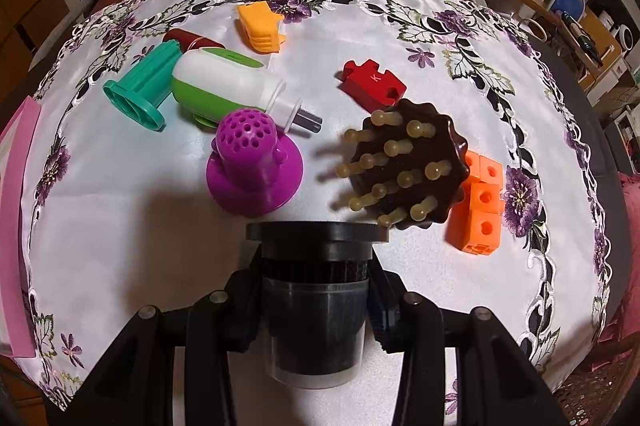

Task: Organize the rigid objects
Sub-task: 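Release the purple stamp into the pink tray while the right gripper grasps the jar, then lift the black-lidded jar with the right gripper and carry it toward the tray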

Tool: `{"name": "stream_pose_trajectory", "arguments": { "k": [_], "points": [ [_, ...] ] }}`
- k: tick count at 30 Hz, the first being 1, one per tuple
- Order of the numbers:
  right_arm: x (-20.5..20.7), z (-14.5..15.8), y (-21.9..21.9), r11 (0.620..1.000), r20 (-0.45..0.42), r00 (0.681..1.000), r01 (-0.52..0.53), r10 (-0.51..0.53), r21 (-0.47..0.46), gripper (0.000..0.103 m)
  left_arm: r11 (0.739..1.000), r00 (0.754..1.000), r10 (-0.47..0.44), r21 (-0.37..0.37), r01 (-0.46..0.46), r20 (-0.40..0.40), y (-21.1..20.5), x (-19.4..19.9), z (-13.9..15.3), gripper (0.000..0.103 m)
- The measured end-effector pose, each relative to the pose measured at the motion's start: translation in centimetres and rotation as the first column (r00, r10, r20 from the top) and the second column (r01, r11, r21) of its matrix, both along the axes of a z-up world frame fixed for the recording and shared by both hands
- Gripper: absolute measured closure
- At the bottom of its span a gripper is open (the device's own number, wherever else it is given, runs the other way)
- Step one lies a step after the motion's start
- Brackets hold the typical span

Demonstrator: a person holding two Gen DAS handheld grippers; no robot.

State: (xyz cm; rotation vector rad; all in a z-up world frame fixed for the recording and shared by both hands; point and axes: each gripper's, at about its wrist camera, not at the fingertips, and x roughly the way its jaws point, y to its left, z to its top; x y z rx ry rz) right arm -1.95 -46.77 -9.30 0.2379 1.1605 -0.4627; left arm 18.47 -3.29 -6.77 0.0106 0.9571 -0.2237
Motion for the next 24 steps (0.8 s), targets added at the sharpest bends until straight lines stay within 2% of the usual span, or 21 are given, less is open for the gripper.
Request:
{"name": "stream_pose_trajectory", "arguments": {
  "k": [15,17,21,24],
  "points": [
    [0.2,0.3,0.2,1.000,-0.005,1.000,-0.014,0.014,-0.023,0.060,0.998,0.996,0.047,-0.038,-0.044,0.081,1.2,-9.2,2.0,0.038],
    [0.2,0.3,0.3,0.999,-0.007,1.000,-0.019,0.019,-0.031,0.060,0.999,0.995,0.041,-0.038,-0.038,0.086,1.0,-10.3,2.2,0.036],
    [0.2,0.3,0.8,0.998,-0.011,0.999,-0.036,0.036,-0.060,0.060,0.999,0.992,0.040,-0.033,-0.036,0.117,0.9,-12.6,2.9,0.025],
    [0.3,0.3,0.9,0.996,-0.014,0.999,-0.046,0.045,-0.077,0.060,0.999,0.990,0.032,-0.018,-0.029,0.135,0.6,-14.0,3.2,0.024]
  ]
}}
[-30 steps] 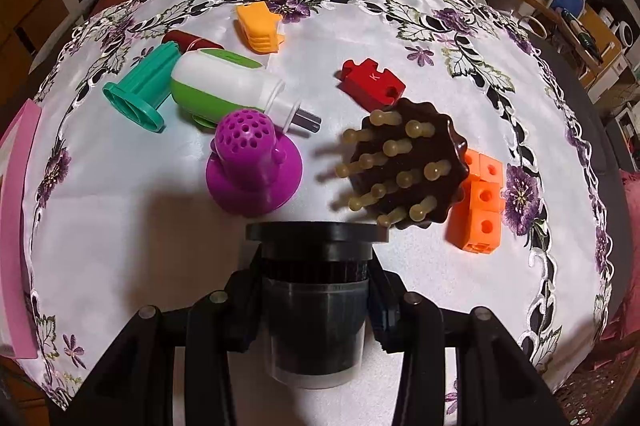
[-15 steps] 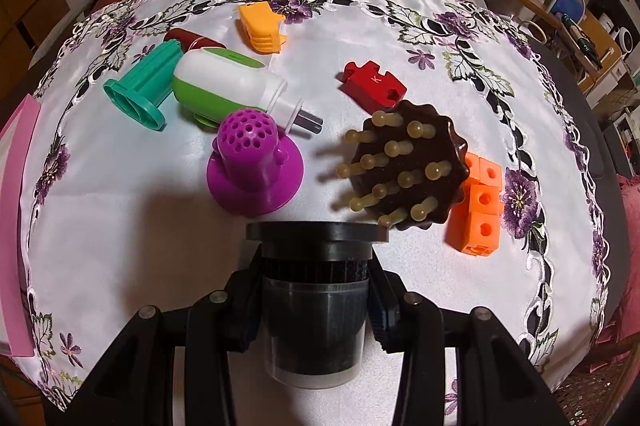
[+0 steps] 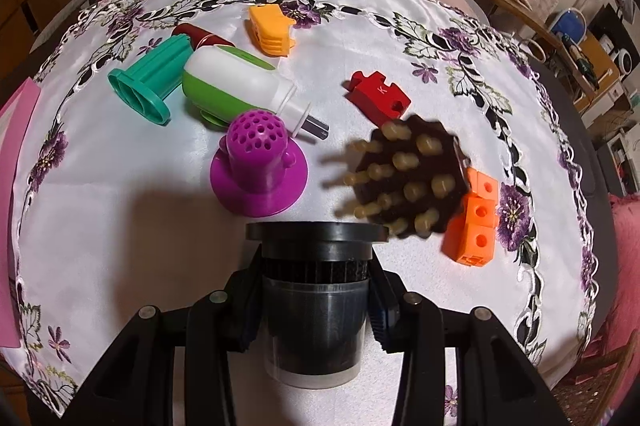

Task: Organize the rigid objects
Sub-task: 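Lift the black-lidded jar with the right gripper and carry it toward the tray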

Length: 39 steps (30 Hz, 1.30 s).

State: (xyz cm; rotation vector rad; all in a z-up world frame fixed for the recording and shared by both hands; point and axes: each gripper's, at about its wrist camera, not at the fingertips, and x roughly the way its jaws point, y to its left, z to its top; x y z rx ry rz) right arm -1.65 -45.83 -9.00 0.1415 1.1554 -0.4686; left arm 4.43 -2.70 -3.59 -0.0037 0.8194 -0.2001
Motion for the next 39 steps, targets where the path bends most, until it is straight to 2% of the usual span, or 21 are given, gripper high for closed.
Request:
{"name": "stream_pose_trajectory", "arguments": {
  "k": [6,17,21,26,33,39],
  "points": [
    [0.0,0.1,-0.1,1.000,0.006,1.000,0.001,-0.001,-0.001,0.060,1.000,1.000,-0.025,0.005,0.025,0.018,-0.5,-1.8,0.4,0.018],
    [0.0,-0.1,0.0,0.999,0.014,1.000,-0.009,0.009,0.030,0.060,1.000,0.999,-0.025,0.003,0.025,0.031,0.0,-2.6,1.0,0.017],
    [-0.1,0.1,0.4,1.000,0.012,1.000,-0.014,0.014,0.019,0.060,1.000,1.000,-0.029,0.008,0.029,0.012,0.3,-2.6,0.5,0.017],
    [-0.6,1.4,1.8,0.996,0.099,0.995,-0.020,0.011,0.084,0.060,1.000,1.000,-0.020,0.000,0.020,-0.009,1.1,-2.6,-0.1,0.018],
    [1.2,3.7,8.0,0.974,0.214,0.963,-0.191,0.162,0.122,0.060,1.000,1.000,0.008,-0.013,-0.008,-0.025,2.6,-2.6,-0.6,0.018],
    [3.9,5.5,15.5,0.916,0.284,0.903,-0.373,0.322,0.147,0.060,0.999,0.999,0.036,-0.020,-0.037,-0.022,4.0,-2.8,-0.7,0.017]
  ]
}}
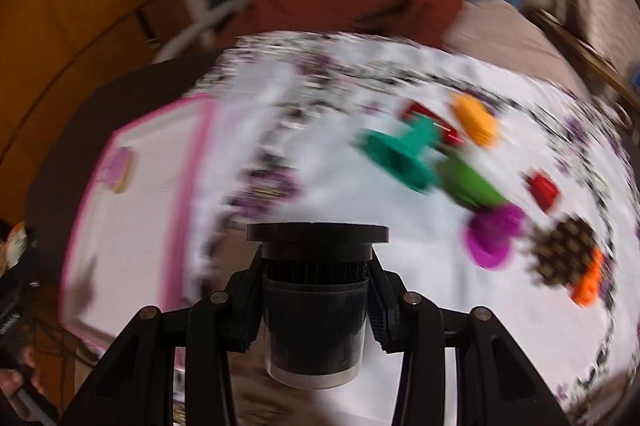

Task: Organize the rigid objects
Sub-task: 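Lower the jar into the tray beside the purple stamp and open the right gripper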

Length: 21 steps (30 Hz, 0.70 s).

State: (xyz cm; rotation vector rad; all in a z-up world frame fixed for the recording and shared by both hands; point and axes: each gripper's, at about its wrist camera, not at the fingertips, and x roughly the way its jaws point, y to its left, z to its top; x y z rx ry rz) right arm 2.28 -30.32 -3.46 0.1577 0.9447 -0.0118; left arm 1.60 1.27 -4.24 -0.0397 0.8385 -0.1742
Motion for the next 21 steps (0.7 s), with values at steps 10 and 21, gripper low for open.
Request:
{"name": "stream_pose_trajectory", "arguments": {
  "k": [10,21],
  "points": [
    [4.9,-0.3,11.0,0.970,0.002,0.975,-0.222,0.223,0.097,0.060,0.998,0.998,0.055,-0.007,-0.055,0.009,2.4,0.0,0.2,0.018],
    [10.0,-3.3,19.1,0.942,-0.102,0.937,-0.326,0.333,0.078,0.060,0.993,0.993,0.118,-0.007,-0.118,-0.008,4.3,0.1,-0.2,0.018]
  ]
}}
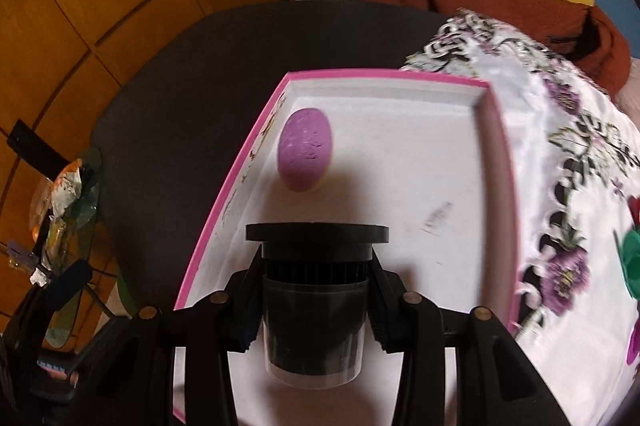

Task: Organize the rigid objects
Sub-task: 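Lower the jar into the tray beside the purple stamp and open the right gripper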

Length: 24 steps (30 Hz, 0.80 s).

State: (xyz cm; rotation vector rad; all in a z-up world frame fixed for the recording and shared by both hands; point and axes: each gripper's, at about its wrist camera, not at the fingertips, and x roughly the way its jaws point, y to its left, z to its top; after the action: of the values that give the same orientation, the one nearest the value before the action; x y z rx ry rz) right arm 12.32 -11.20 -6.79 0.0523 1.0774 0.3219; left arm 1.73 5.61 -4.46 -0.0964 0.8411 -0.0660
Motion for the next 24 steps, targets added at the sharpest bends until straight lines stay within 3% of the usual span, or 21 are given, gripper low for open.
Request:
{"name": "stream_pose_trajectory", "arguments": {
  "k": [7,10,18,22,24],
  "points": [
    [1.0,-1.5,2.0,1.000,-0.016,1.000,-0.021,0.020,-0.020,0.058,1.000,1.000,0.018,0.004,-0.018,-0.009,0.5,0.1,-0.3,0.018],
    [0.6,-1.6,2.2,0.999,-0.017,0.999,-0.032,0.032,-0.006,0.052,1.000,1.000,0.024,0.008,-0.024,-0.011,0.7,0.2,-0.2,0.018],
    [-1.2,-1.6,0.9,0.999,-0.001,1.000,-0.022,0.022,0.046,0.050,1.000,1.000,0.015,0.014,-0.015,-0.007,0.2,-0.2,0.0,0.018],
    [-2.7,-1.0,-0.1,0.996,0.030,0.999,-0.029,0.026,0.087,0.040,1.000,1.000,0.019,0.025,-0.019,0.003,-0.2,-0.4,0.4,0.017],
    [-3.5,-0.6,-0.9,0.995,0.042,0.999,-0.020,0.015,0.101,0.040,1.000,1.000,0.012,0.028,-0.013,0.012,-0.4,-0.6,0.7,0.018]
  ]
}}
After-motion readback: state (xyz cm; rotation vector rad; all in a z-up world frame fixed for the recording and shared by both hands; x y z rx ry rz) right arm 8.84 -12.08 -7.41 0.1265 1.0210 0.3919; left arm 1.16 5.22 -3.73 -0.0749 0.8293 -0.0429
